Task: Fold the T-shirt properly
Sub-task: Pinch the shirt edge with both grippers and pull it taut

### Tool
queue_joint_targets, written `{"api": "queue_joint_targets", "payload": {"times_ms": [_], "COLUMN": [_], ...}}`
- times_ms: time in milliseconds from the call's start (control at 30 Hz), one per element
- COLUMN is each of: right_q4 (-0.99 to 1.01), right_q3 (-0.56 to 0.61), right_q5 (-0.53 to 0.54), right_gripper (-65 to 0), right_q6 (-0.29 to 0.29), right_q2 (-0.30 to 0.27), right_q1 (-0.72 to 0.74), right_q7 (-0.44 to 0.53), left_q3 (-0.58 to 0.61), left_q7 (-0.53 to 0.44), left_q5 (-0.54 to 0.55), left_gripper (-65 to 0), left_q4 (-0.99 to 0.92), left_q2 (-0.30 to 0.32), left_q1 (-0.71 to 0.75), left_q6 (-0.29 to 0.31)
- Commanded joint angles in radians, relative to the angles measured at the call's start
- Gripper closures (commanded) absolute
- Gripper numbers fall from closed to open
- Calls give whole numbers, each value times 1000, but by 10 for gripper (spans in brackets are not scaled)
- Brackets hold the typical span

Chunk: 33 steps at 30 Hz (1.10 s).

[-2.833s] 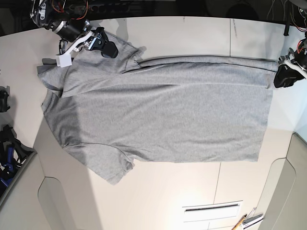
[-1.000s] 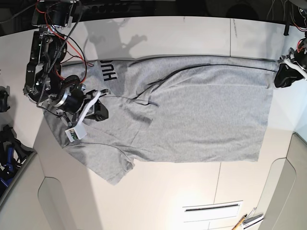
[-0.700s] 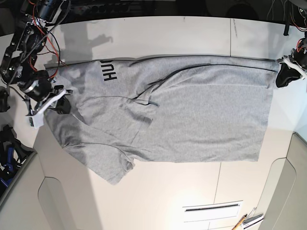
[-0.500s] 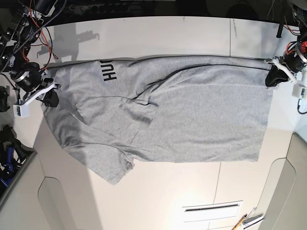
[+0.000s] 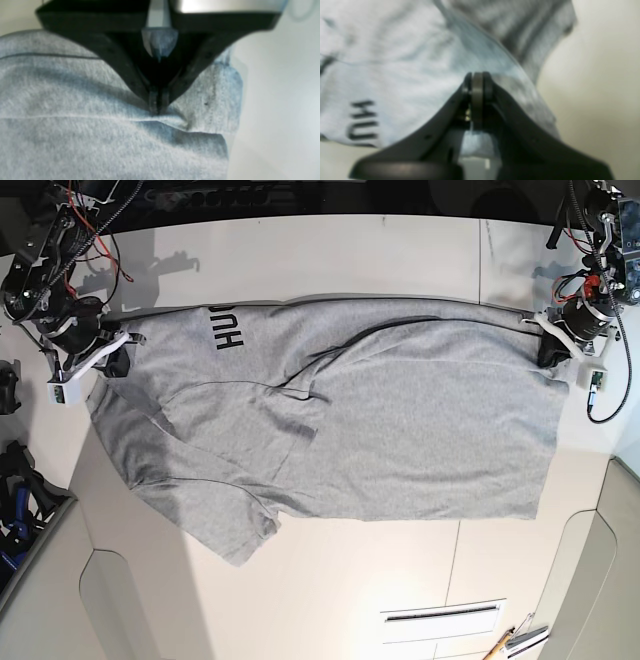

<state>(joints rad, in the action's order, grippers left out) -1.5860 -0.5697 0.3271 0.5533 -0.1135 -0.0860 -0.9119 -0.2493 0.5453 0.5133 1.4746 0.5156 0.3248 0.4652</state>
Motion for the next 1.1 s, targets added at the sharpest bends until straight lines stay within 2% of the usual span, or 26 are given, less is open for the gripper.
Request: {"api": "queue_joint_targets", "payload": {"times_ms": [0,100,200,300,400,500,633,767,933,1067], "right_q4": [10,84,110,92,53,3,-55,-97,-128,-140], "right_q3": [-2,-2,-2,-2,-2,-2,-5,-5,-5,-5], "right_q5": [2,24,74,149,163,163,163,170,217,215], "right_gripper": [0,0,0,0,0,0,0,0,0,0], "right_q6": [-4,-4,-4,-3,-3,-3,-3,-3,-3,-3], "right_q2": [-17,-48,-73,-92,-97,-97,-97,-97,-97,-97], "right_q1": [5,5,-5,-48,-106,-164,-227,-268,-278,-287], "right_q7": [19,15,-41,-72,-73,-73,-78,-88,-145,-146], "left_q3": [1,1,-11,-40,-85,-147,-228,-275,-280,-280], "left_q7": [64,69,118,195,269,292,308,326,347,350], "left_q5": [-39,-39,-25,72,199,265,336,433,441,445], "left_gripper": [0,0,0,0,0,0,0,0,0,0], "left_q4": [-23,-37,-37,-37,-36,-35,-35,-35,-35,-35], "left_q2": [11,11,11,11,11,11,11,2,-36,-61], "left_q1": [8,8,10,13,21,51,121,187,225,247], "left_q6": [-17,-17,-16,5,69,124,129,177,186,205]}}
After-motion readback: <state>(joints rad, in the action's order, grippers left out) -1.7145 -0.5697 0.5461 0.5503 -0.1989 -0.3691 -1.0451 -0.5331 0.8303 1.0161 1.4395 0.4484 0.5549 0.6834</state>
